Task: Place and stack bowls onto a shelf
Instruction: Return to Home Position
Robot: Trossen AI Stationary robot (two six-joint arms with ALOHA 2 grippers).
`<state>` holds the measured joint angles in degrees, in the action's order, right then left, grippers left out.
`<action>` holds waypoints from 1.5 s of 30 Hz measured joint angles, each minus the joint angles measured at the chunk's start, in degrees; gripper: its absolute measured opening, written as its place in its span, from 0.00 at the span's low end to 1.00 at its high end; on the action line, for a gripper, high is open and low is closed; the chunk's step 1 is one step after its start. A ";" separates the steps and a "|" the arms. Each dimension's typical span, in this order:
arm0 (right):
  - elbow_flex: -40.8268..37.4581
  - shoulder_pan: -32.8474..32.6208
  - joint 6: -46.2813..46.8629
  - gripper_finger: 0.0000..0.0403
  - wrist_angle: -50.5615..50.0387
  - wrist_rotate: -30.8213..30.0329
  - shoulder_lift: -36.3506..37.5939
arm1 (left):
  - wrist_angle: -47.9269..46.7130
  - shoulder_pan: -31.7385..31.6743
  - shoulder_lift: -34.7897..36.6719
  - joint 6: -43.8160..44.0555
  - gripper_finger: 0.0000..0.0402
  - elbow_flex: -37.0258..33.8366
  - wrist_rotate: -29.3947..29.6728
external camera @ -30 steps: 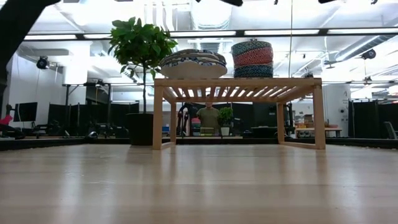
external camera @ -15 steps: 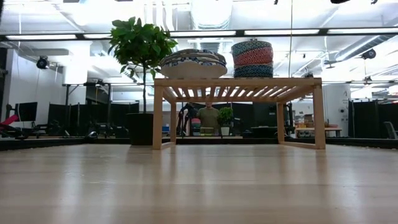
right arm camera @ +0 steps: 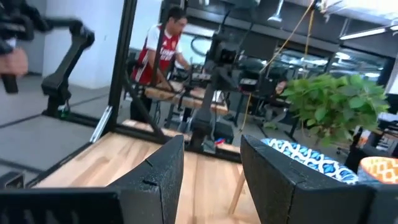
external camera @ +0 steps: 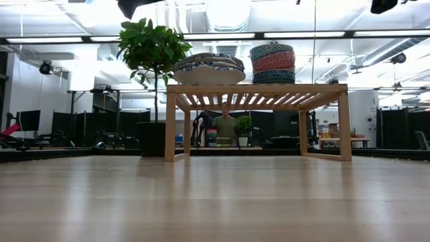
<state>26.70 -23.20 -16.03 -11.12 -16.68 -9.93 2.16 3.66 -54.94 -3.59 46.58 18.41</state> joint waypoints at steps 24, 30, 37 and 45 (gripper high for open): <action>-7.27 0.00 -0.81 0.37 3.54 -9.08 9.87 | 9.44 0.00 34.85 0.71 0.00 -29.29 0.04; -14.07 0.01 1.60 0.37 10.76 -12.16 9.91 | 9.36 -0.01 40.62 -0.41 0.00 -34.27 0.04; -21.54 1.97 4.22 0.37 16.74 -12.41 9.94 | 9.21 -0.02 47.21 -0.41 0.00 -38.19 0.04; -26.01 6.53 7.27 0.37 19.21 -8.21 9.82 | 10.32 -0.02 53.40 2.06 0.00 -45.55 0.02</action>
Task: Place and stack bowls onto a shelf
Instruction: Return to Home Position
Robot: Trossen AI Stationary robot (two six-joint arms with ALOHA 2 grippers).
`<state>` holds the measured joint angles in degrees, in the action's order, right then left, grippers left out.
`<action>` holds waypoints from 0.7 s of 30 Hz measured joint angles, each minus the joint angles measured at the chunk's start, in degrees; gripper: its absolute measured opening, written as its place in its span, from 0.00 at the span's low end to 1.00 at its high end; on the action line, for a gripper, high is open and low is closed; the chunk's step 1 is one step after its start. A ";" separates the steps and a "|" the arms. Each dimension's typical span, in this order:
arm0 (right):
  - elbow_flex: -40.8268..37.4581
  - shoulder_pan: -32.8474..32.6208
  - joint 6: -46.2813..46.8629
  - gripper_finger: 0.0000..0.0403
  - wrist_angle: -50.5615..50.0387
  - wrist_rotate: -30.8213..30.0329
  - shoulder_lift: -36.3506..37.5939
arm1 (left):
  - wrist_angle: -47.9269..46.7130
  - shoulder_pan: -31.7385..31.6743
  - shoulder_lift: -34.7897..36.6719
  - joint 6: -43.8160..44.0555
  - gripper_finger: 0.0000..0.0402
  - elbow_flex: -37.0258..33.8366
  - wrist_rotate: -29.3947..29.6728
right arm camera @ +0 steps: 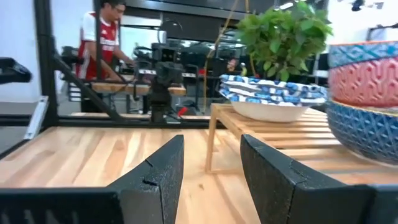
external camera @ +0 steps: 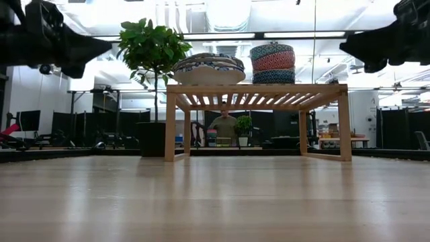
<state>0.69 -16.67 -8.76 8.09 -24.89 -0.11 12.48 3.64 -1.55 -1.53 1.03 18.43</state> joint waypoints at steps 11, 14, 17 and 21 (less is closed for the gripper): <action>0.00 1.71 -2.24 0.37 -2.80 3.65 -0.01 | -1.99 0.02 1.15 2.40 0.00 -0.37 -0.37; 0.00 1.71 -1.66 0.37 -4.23 0.07 -0.13 | -3.30 0.00 0.88 5.03 0.00 -0.05 2.75; 0.00 1.72 1.05 0.37 -4.10 -5.06 -1.03 | -3.16 0.00 0.90 5.06 0.00 0.07 4.57; 0.00 1.71 1.57 0.37 -4.15 -6.34 -1.98 | -3.23 0.02 0.76 5.09 0.00 0.07 4.57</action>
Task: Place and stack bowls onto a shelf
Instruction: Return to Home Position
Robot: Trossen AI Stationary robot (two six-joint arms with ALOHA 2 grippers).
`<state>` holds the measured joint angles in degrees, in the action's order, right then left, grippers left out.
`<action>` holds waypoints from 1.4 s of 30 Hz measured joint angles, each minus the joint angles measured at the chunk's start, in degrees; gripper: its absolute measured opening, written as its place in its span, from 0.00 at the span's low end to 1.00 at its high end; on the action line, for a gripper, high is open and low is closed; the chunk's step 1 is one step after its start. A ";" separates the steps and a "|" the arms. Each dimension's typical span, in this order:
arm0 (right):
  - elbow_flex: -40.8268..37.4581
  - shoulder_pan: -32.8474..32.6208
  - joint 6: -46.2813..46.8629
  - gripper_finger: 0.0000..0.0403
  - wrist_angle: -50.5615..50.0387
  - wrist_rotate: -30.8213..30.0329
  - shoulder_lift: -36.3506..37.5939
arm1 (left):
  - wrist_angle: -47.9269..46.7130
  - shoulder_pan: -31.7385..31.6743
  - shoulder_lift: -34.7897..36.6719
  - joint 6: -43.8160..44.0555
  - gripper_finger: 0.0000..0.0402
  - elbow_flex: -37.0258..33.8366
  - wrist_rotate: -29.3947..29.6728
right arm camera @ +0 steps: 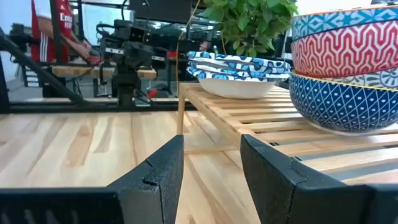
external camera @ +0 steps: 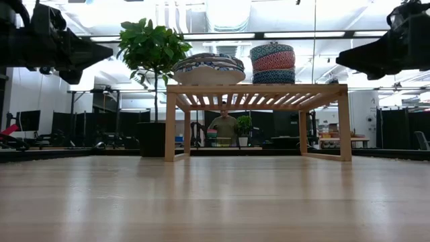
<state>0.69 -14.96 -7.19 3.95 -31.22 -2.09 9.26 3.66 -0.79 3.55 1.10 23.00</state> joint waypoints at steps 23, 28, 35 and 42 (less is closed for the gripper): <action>0.00 0.00 -0.75 0.37 -0.17 -0.07 -0.33 | -0.02 0.00 -1.00 0.00 0.00 0.00 0.00; 0.00 0.00 -0.85 0.37 -0.20 -0.09 -0.33 | -0.01 -0.01 -1.02 0.00 0.00 0.02 0.00; 0.00 0.00 -0.75 0.37 -0.22 -0.09 -0.33 | -0.02 -0.01 -1.01 0.00 0.00 0.02 0.00; 0.00 0.00 -0.86 0.37 -0.22 -0.09 -0.33 | -0.02 -0.01 -1.02 0.00 0.00 0.03 0.00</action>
